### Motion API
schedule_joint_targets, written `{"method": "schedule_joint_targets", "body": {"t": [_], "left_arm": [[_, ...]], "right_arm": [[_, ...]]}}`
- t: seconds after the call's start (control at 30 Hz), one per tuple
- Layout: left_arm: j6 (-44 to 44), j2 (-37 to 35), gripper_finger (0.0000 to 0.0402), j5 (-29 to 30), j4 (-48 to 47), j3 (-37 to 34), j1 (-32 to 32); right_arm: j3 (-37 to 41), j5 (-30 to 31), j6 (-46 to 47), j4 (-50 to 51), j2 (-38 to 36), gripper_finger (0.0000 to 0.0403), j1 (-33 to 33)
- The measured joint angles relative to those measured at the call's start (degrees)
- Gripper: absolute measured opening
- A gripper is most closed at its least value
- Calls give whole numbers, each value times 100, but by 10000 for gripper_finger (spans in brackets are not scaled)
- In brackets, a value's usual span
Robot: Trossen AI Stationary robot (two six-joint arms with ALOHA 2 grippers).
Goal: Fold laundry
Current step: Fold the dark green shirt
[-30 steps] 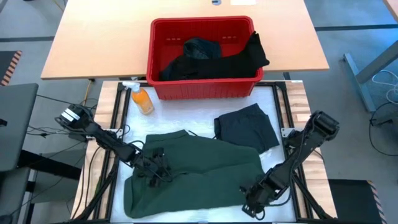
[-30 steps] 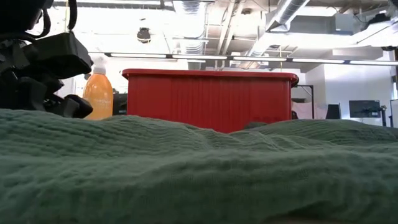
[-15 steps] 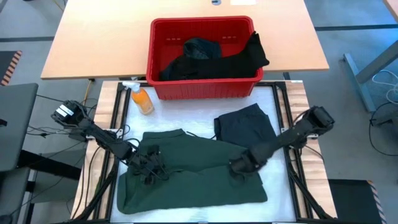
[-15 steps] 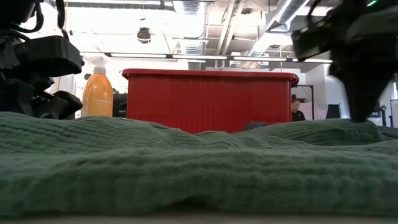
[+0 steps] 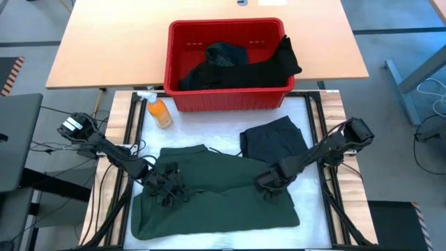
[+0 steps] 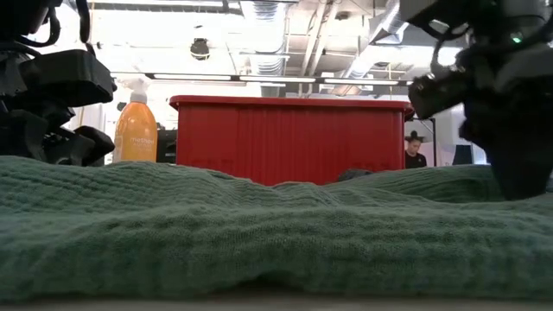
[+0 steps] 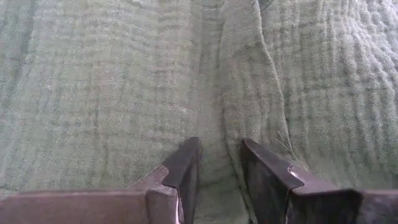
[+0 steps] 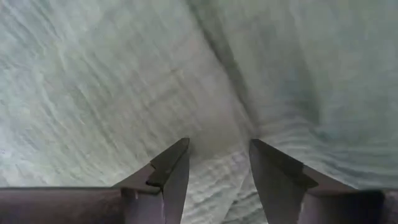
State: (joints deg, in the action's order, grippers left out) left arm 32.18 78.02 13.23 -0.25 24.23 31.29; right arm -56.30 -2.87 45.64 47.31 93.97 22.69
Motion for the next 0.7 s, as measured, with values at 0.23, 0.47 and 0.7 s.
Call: {"method": "schedule_joint_targets", "body": {"t": [0.23, 0.47, 0.7], "left_arm": [[-39, -2, 110, 9, 5, 4, -2], [-41, -4, 110, 59, 6, 7, -9], [-25, -4, 110, 64, 11, 9, -9]], "right_arm": [[345, -6, 236, -342, -1, 177, 37], [344, -334, 299, -239, -37, 77, 182], [254, -643, 412, -203, -35, 20, 349]]}}
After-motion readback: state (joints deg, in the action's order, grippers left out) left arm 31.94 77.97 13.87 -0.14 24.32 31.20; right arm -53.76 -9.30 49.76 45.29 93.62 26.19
